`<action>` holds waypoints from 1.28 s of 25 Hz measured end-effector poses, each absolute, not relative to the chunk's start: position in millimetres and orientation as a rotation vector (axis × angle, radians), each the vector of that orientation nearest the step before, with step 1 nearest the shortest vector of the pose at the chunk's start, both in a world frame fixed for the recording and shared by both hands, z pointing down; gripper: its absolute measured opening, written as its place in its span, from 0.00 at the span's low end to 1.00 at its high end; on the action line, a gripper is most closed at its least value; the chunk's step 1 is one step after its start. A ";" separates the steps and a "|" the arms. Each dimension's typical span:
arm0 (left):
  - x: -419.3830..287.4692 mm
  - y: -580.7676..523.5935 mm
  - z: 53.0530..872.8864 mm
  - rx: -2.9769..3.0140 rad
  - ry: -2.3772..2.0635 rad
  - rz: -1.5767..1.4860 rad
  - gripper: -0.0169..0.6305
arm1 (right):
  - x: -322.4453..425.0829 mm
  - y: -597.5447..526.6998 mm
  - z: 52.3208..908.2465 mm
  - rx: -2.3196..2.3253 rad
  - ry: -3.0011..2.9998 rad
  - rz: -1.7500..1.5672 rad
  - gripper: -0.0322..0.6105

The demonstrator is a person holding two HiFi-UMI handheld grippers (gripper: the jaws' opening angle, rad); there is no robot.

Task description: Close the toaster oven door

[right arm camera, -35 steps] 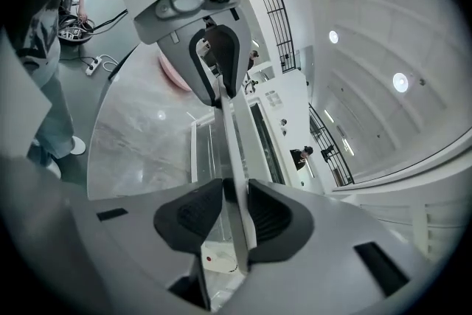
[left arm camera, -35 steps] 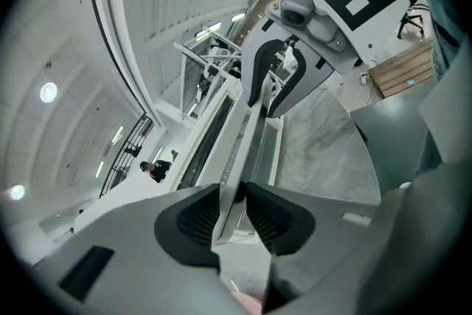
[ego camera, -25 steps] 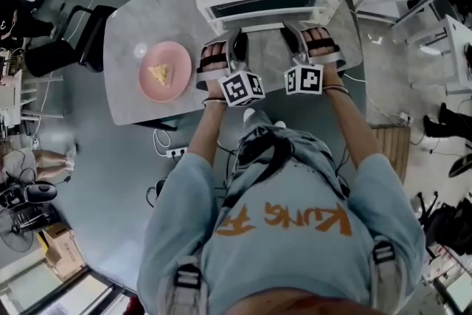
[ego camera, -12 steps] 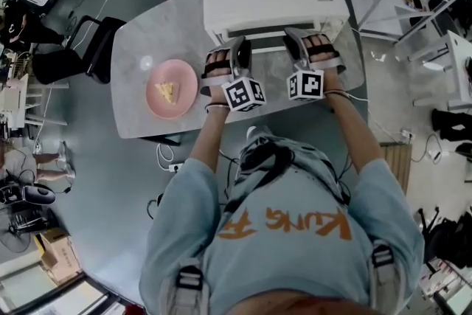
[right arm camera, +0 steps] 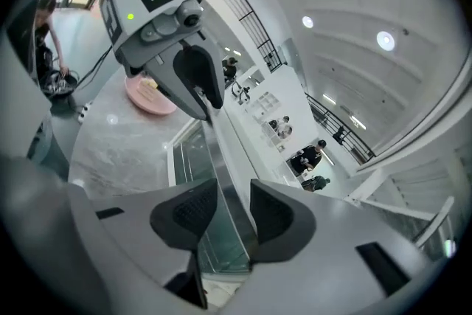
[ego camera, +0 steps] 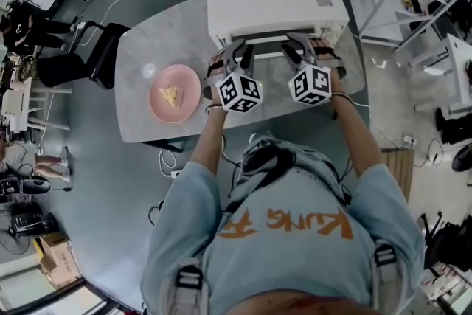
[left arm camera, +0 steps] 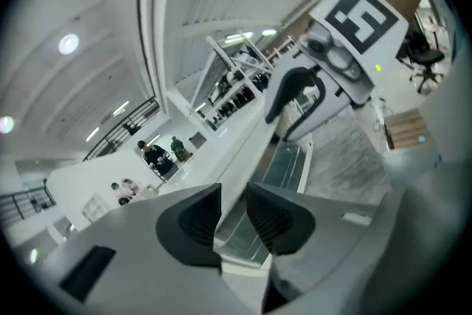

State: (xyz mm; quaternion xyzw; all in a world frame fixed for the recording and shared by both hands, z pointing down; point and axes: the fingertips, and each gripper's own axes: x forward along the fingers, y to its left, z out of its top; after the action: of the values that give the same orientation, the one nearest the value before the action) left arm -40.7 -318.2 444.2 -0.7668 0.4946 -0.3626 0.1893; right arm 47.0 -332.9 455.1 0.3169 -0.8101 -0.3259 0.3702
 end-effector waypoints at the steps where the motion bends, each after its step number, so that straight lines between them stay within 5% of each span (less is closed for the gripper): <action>1: -39.9 -316.3 436.9 -2.211 1.435 -0.950 0.18 | 46.8 -328.0 451.6 0.822 -2.132 -0.791 0.26; 10: -41.3 -338.4 328.6 -2.373 1.754 -0.290 0.12 | 47.3 -347.7 364.1 1.135 -2.461 -0.510 0.05; 15: -43.2 -347.4 306.6 -2.353 1.892 -0.101 0.03 | 60.9 -359.8 330.0 1.294 -2.565 -0.344 0.05; 32: -49.6 -339.6 332.4 -2.472 2.070 0.053 0.03 | 91.8 -361.3 339.7 1.555 -2.619 0.036 0.05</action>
State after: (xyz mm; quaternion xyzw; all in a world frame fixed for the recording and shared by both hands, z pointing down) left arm -49.6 -339.6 332.4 -0.7660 0.6413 0.0163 -0.0415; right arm 91.8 -361.3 339.7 0.5098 -0.8589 0.0117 0.0479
